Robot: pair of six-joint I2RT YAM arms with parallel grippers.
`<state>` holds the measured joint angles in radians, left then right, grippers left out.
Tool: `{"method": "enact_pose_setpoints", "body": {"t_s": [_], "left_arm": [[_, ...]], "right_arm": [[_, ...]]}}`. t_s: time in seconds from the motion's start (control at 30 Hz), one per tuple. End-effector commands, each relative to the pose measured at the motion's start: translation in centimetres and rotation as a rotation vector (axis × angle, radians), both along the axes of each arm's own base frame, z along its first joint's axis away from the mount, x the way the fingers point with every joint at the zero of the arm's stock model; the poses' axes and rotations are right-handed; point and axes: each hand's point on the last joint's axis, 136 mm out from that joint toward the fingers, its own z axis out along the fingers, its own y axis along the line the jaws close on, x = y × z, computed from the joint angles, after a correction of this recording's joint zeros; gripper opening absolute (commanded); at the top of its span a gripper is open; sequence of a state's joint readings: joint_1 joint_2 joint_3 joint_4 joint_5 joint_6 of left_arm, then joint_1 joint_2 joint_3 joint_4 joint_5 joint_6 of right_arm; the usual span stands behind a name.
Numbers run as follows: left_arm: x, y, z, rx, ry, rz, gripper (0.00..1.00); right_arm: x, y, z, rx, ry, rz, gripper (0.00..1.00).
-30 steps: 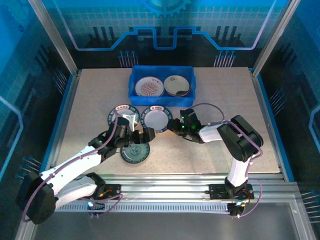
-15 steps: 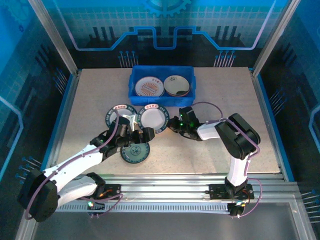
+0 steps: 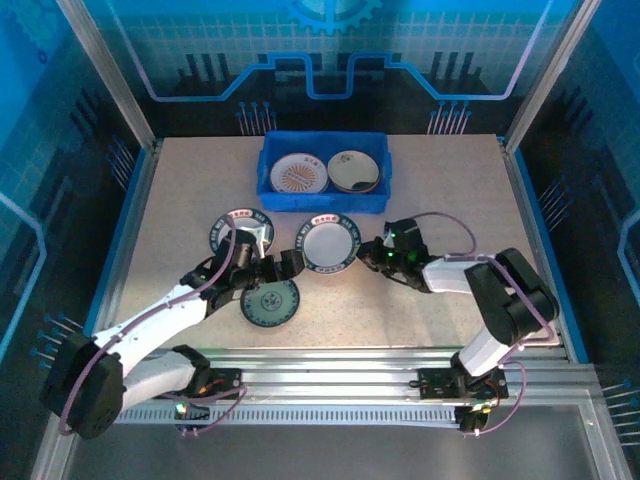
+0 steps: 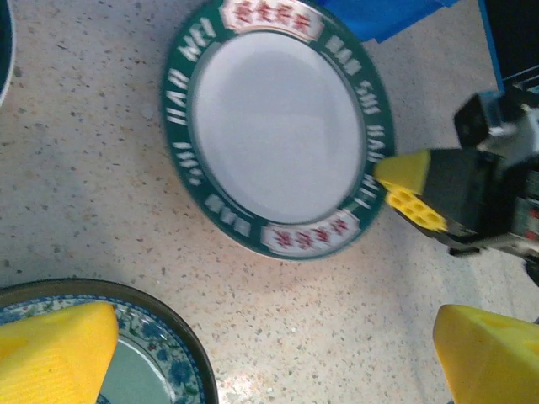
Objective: Place the plates into the plastic bin on the countertop
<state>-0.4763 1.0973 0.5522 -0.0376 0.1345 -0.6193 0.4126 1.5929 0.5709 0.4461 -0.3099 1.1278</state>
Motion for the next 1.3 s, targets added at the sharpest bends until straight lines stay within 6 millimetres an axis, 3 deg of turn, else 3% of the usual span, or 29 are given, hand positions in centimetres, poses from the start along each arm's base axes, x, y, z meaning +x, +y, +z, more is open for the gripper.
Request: {"method": "enact_pose_setpoints", "body": {"t_s": [0.0,0.2,0.33,0.43,0.6,0.63,0.73,0.8,0.83,0.93,1.0,1.07,1.1,1.27], "left_arm": [[1.2,-0.5,0.5,-0.026,-0.035,-0.017,0.96],[2.5,-1.8,-0.3,-0.08,-0.02,-0.029,0.89],[3.6,-2.6,-0.6,-0.112,0.004,-0.027,0.76],[4.3,-3.2,-0.4,-0.138,0.004,-0.034,0.58],[4.8,-4.1,0.3,-0.18,0.001,-0.058,0.05],[4.9,-4.4,0.5,-0.193,-0.002,-0.068,0.0],[4.5,-5.2,1.2,-0.237,-0.006,-0.108,0.0],[4.2,-5.7,2.1,-0.287,-0.009,-0.138,0.0],[4.0,-6.1,2.6,-0.319,-0.004,-0.157,0.0],[3.3,-7.3,4.4,-0.422,0.011,-0.209,0.0],[3.1,-7.6,5.0,-0.459,0.025,-0.22,0.0],[2.8,-7.5,5.3,-0.456,0.029,-0.226,0.0],[2.7,-7.4,5.3,-0.446,0.027,-0.225,0.0],[2.3,-6.4,5.3,-0.406,0.001,-0.192,0.0]], "right_arm": [[-1.8,0.5,3.1,0.108,-0.012,0.079,0.0],[-4.5,0.5,5.5,0.13,-0.021,0.155,0.0],[-5.7,0.5,6.3,0.133,-0.018,0.189,0.0],[-6.1,0.8,6.9,0.142,-0.026,0.213,0.0],[-6.1,1.2,7.4,0.138,-0.047,0.236,0.0],[-6.1,1.3,7.4,0.135,-0.052,0.238,0.0],[-5.7,1.4,7.4,0.132,-0.074,0.242,0.02],[-5.5,1.6,7.4,0.136,-0.076,0.246,0.3],[-5.2,1.6,7.5,0.139,-0.082,0.242,0.4],[-4.6,1.8,7.7,0.145,-0.105,0.234,0.54],[-4.2,1.8,7.6,0.143,-0.107,0.225,0.46],[-3.7,1.6,7.9,0.15,-0.122,0.202,0.21],[-3.5,1.3,7.8,0.145,-0.123,0.183,0.01],[-2.9,-0.5,8.1,0.126,-0.139,0.095,0.0]]}}
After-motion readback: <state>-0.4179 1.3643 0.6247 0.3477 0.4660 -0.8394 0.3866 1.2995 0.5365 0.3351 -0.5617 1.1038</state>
